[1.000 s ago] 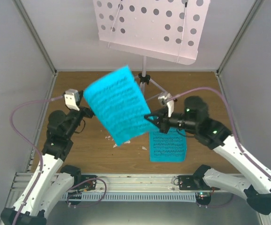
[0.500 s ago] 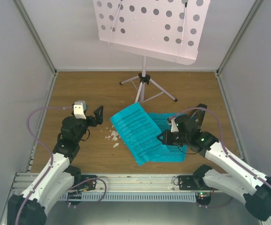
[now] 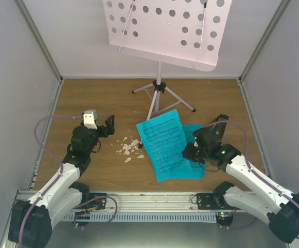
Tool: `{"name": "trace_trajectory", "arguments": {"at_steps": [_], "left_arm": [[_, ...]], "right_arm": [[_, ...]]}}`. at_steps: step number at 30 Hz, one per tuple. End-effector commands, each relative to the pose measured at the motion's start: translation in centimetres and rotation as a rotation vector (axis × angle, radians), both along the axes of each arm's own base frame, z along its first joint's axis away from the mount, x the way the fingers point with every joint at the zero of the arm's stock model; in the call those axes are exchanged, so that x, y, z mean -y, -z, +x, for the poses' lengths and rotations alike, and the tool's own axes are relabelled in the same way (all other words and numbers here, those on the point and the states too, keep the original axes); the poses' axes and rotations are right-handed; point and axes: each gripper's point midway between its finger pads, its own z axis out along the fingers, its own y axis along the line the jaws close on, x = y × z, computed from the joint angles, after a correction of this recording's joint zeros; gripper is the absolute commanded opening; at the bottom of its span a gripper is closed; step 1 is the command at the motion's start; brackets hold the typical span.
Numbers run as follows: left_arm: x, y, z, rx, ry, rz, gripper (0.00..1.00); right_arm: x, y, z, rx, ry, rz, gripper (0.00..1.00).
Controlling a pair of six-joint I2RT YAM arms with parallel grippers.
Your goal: Pack up the instrument practice props
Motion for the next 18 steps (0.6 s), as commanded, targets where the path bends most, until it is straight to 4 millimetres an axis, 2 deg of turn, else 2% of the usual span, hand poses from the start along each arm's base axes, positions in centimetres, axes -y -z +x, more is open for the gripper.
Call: {"name": "trace_trajectory", "arguments": {"at_steps": [1,6,18], "left_arm": [[-0.9,-1.2,0.3,0.074,-0.049,0.012,0.97],[-1.1,-1.2,0.2,0.083,-0.061,0.018,0.97],[-1.6,-1.1,-0.1,0.089,-0.083,0.028,0.97]], "right_arm": [[1.2,-0.8,0.5,-0.018,0.096,-0.027,0.0],[2.3,-0.7,0.6,-0.054,0.134,-0.05,0.01],[4.3,0.9,0.8,-0.111,0.192,-0.039,0.0]]}}
